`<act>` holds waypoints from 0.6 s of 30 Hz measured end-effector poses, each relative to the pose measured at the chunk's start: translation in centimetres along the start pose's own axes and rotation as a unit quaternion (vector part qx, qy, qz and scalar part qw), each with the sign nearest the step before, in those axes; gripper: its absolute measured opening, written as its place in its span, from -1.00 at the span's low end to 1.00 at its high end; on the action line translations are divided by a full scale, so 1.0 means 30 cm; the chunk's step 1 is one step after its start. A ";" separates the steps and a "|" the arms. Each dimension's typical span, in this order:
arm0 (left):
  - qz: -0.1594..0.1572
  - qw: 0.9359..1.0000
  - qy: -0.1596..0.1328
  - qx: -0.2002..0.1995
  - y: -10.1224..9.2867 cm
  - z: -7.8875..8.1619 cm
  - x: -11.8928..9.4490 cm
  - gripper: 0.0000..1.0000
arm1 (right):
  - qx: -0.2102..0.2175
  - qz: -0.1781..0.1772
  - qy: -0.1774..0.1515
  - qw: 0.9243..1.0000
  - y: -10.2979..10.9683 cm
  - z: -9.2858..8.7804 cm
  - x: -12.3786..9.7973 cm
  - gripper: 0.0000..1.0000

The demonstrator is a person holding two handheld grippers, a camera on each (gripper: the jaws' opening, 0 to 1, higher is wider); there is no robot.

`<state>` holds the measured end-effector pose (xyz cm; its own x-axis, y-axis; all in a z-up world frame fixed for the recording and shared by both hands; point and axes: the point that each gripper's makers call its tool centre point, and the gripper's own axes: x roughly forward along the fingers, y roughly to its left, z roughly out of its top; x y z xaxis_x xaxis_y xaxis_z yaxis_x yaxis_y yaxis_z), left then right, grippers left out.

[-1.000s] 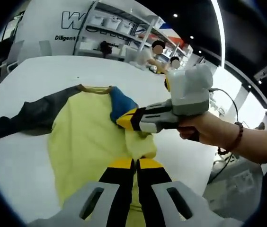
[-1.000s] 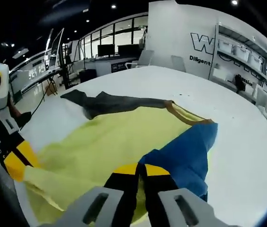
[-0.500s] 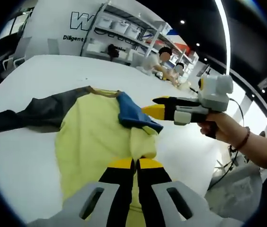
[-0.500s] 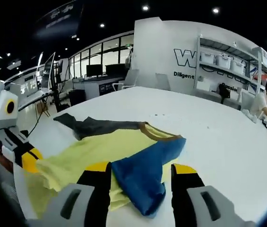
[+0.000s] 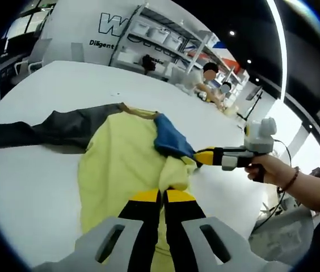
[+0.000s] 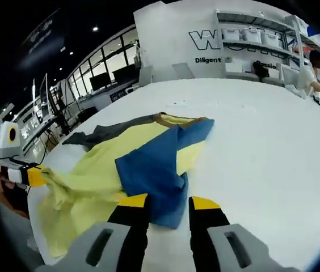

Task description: Fold the garment on the visible template until the final outline fits inside the template.

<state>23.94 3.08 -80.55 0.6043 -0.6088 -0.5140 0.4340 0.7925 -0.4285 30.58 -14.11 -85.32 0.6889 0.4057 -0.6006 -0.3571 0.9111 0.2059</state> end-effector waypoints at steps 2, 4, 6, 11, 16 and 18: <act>-0.001 1.000 0.000 0.002 -0.001 -0.001 0.000 -0.99 | 0.028 -0.004 0.012 1.000 -0.007 -0.018 0.004 -0.74; -0.002 1.000 0.001 0.003 -0.003 -0.003 0.001 -0.99 | 0.038 0.001 0.015 0.999 -0.008 -0.022 0.014 -0.88; -0.003 1.000 0.002 0.005 -0.006 -0.004 0.001 -0.99 | 0.037 -0.001 0.016 0.999 -0.011 -0.024 0.018 -1.00; -0.013 1.000 0.005 0.013 -0.024 -0.007 0.000 -0.99 | 0.025 -0.028 0.008 0.999 -0.043 0.010 -0.012 -1.00; -0.036 0.999 0.007 0.024 -0.065 -0.009 0.002 -0.99 | -0.006 -0.067 -0.018 0.998 -0.112 0.093 -0.073 -1.00; -0.051 0.998 0.009 0.026 -0.092 -0.012 0.005 -0.99 | -0.016 -0.078 -0.028 0.996 -0.136 0.130 -0.099 -1.00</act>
<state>22.58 0.80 -79.72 0.5429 -0.6867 -0.4835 0.5270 0.7268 -0.4405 32.45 -18.75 -81.35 0.7713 0.2644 -0.5789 -0.2625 0.9608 0.0891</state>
